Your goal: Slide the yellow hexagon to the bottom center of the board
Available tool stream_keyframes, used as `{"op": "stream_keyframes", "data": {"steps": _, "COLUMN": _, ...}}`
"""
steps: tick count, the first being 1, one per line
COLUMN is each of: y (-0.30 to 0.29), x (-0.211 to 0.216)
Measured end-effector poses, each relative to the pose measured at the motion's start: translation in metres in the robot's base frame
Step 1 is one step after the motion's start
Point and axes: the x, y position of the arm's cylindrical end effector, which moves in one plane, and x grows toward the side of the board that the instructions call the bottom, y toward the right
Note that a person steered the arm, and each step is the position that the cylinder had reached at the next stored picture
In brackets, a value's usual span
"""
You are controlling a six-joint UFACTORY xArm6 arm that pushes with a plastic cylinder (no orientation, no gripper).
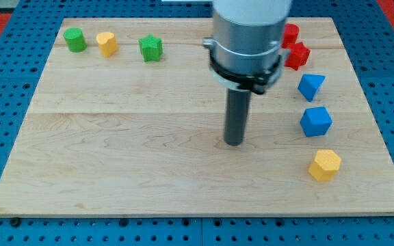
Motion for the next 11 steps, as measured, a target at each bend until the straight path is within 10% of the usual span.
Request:
{"op": "stream_keyframes", "data": {"steps": 3, "y": 0.167, "x": 0.008}}
{"op": "stream_keyframes", "data": {"steps": 4, "y": 0.181, "x": 0.078}}
{"op": "stream_keyframes", "data": {"steps": 7, "y": 0.094, "x": 0.017}}
{"op": "stream_keyframes", "data": {"steps": 11, "y": -0.016, "x": 0.086}}
